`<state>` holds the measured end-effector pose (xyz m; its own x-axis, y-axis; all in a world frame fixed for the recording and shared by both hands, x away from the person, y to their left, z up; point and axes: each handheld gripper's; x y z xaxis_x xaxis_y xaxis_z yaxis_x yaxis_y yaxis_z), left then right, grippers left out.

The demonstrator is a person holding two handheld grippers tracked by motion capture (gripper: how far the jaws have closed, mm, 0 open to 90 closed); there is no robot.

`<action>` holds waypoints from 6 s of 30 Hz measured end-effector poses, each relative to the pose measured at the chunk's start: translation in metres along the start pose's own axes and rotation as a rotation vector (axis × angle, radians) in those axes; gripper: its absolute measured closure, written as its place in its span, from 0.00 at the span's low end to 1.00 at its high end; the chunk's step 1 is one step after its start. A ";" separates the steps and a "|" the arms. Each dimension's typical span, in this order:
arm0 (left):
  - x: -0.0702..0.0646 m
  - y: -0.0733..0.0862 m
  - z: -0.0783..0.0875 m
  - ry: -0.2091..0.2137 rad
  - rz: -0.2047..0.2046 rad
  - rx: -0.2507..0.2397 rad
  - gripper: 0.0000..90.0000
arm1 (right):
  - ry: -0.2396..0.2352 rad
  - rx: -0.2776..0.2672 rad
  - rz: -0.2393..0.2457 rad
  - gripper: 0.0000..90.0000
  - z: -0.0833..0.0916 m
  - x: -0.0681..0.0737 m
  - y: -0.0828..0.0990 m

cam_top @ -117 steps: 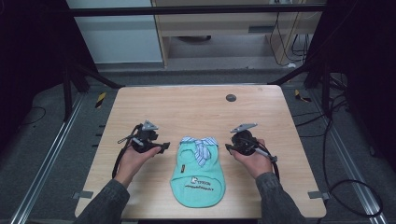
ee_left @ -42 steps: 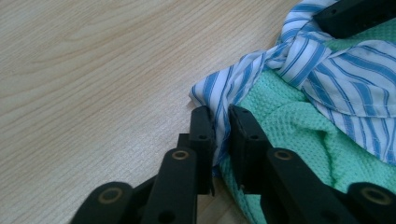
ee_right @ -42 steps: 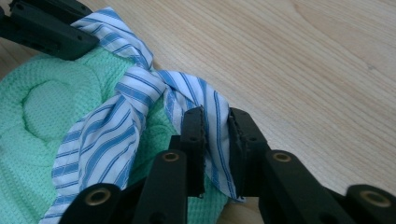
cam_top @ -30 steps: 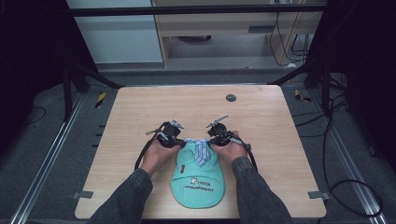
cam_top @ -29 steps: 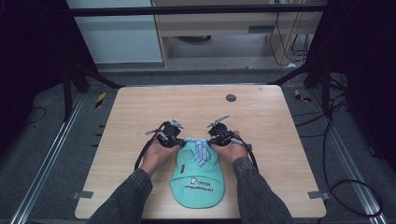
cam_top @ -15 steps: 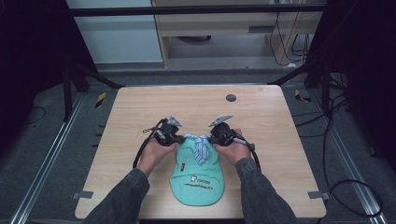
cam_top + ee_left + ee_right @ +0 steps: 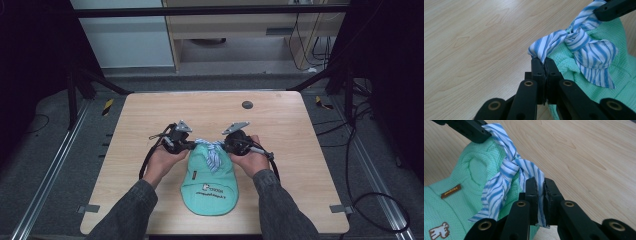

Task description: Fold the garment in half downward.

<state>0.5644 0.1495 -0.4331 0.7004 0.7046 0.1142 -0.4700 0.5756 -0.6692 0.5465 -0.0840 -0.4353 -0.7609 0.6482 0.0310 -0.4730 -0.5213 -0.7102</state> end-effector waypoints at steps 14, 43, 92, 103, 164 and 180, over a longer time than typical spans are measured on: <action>0.002 -0.015 0.013 -0.009 -0.014 -0.040 0.98 | 0.017 -0.038 0.042 0.92 0.018 -0.003 -0.011; 0.006 -0.034 0.025 -0.024 -0.036 -0.061 0.98 | 0.046 -0.027 0.072 0.92 0.028 -0.008 -0.028; 0.007 -0.054 0.035 -0.049 -0.057 -0.101 0.98 | 0.080 -0.051 0.087 0.92 0.040 -0.016 -0.042; 0.011 -0.052 0.034 -0.051 -0.046 -0.103 0.98 | 0.077 -0.050 0.095 0.92 0.036 -0.015 -0.046; -0.009 -0.017 0.032 -0.024 -0.100 -0.133 0.97 | 0.079 -0.053 0.145 0.92 0.031 0.010 -0.012; -0.026 -0.004 0.034 0.011 -0.130 -0.135 0.96 | 0.062 -0.050 0.153 0.91 0.034 0.024 0.009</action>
<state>0.5296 0.1433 -0.4084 0.7566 0.6231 0.1983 -0.2996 0.5999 -0.7418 0.5088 -0.0915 -0.4169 -0.7927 0.5972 -0.1222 -0.3299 -0.5890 -0.7378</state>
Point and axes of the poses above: each handheld gripper's, and its own axes: z roughly backward along the jaws, y roughly out of its underside, x roughly to its left, and after that the axes turned 8 degrees about -y, right-handed
